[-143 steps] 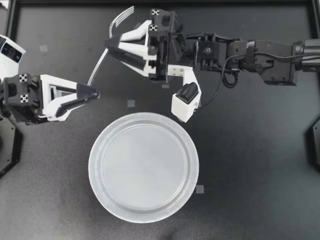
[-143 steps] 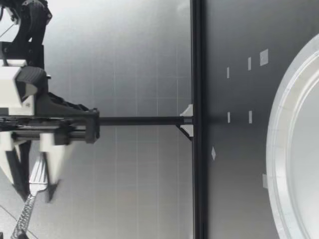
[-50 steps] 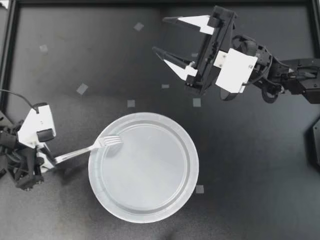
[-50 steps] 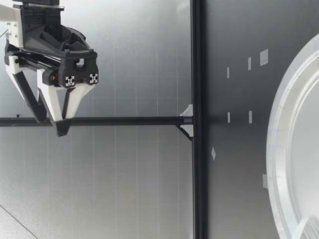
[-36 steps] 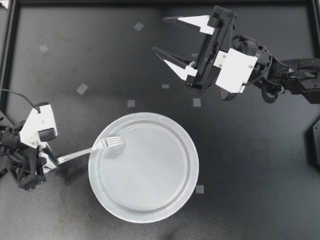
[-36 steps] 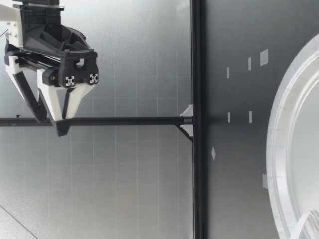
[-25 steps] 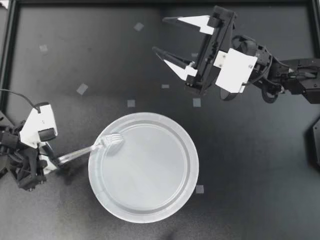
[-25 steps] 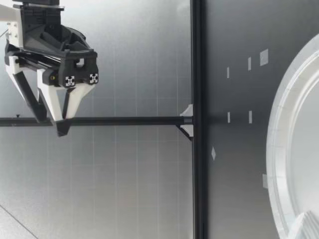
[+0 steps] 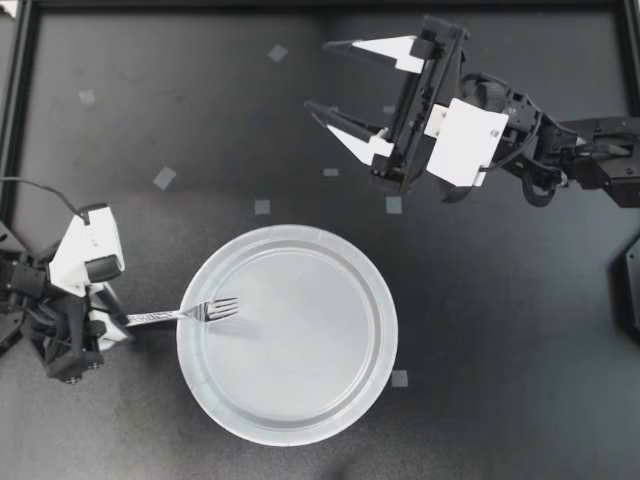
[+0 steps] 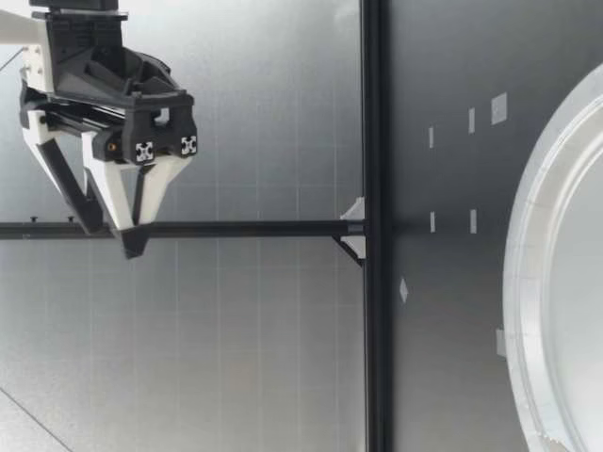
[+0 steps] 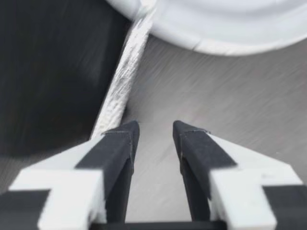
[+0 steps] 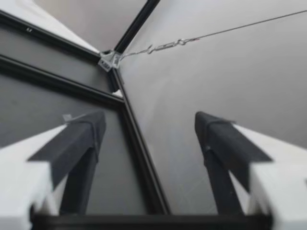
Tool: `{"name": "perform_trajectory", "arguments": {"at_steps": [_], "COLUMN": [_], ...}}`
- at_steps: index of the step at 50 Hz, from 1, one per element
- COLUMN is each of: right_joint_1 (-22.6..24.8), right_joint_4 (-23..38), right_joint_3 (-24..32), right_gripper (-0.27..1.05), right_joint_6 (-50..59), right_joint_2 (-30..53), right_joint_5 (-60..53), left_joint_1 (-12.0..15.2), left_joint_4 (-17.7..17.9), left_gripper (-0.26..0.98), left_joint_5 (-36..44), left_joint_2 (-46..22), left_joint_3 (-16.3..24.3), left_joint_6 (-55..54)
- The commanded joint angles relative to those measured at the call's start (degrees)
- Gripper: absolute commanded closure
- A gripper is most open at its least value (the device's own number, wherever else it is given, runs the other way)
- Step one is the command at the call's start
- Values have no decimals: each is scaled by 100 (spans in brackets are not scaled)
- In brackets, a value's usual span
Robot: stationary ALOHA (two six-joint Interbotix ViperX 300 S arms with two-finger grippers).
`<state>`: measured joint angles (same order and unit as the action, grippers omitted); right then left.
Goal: Pick up the fork and place it on the plate.
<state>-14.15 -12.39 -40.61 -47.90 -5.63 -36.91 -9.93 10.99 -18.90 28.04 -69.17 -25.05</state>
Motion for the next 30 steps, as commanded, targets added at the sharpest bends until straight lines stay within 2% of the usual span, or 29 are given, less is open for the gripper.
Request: {"name": "perform_trajectory", "arguments": {"at_steps": [1, 8, 13, 16, 20, 25, 30], "right_joint_1": [0, 70, 290, 422, 642, 905, 1160], "right_joint_4": [-18, -26, -18, -18, -18, -18, -18], "right_joint_3": [70, 141, 352, 448, 510, 492, 360], "right_gripper": [6, 7, 7, 7, 7, 7, 7], "right_joint_6": [44, 325, 905, 1178, 1600, 2162, 2900], "right_joint_2": [-158, -264, -492, -624, -800, -905, -905], "right_joint_5": [70, 475, 1028, 1248, 1441, 1512, 1503], "left_joint_1": [-18, -18, 18, 105, 246, 396, 475], "left_joint_4": [-79, -325, -580, -606, -606, -615, -615], "left_gripper": [31, 31, 31, 31, 31, 31, 31], "left_joint_5": [167, 633, 1292, 1688, 2030, 2092, 2162], "left_joint_2": [352, 879, 1424, 1767, 2171, 2531, 2558], "left_joint_3": [316, 519, 668, 712, 668, 519, 352], "left_joint_6": [88, 343, 642, 844, 1072, 1266, 1318]}}
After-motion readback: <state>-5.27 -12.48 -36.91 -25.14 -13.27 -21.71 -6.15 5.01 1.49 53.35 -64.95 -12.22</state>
